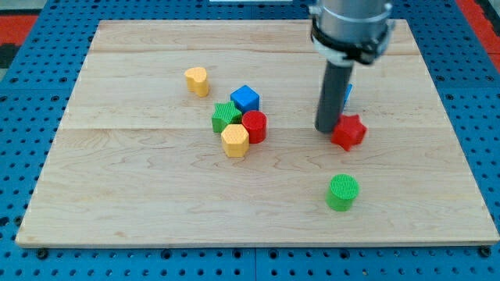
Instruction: Push the blue triangle to the left of the red star
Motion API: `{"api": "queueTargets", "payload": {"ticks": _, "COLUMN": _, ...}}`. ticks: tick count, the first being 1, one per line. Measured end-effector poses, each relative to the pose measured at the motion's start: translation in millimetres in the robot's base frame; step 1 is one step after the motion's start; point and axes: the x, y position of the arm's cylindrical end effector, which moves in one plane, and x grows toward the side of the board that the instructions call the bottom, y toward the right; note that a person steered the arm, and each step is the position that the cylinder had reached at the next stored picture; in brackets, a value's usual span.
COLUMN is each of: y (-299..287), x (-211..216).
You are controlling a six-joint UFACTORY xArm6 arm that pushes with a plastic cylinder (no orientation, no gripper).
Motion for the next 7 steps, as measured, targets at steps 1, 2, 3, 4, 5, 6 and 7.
{"api": "queueTargets", "payload": {"ticks": 1, "y": 12, "x": 48}}
{"api": "queueTargets", "payload": {"ticks": 2, "y": 13, "x": 56}}
{"api": "queueTargets", "payload": {"ticks": 3, "y": 8, "x": 49}}
{"api": "queueTargets", "payload": {"ticks": 4, "y": -14, "x": 10}}
{"api": "queueTargets", "payload": {"ticks": 5, "y": -26, "x": -44}}
{"api": "queueTargets", "payload": {"ticks": 6, "y": -33, "x": -105}}
{"api": "queueTargets", "payload": {"ticks": 7, "y": -34, "x": -152}}
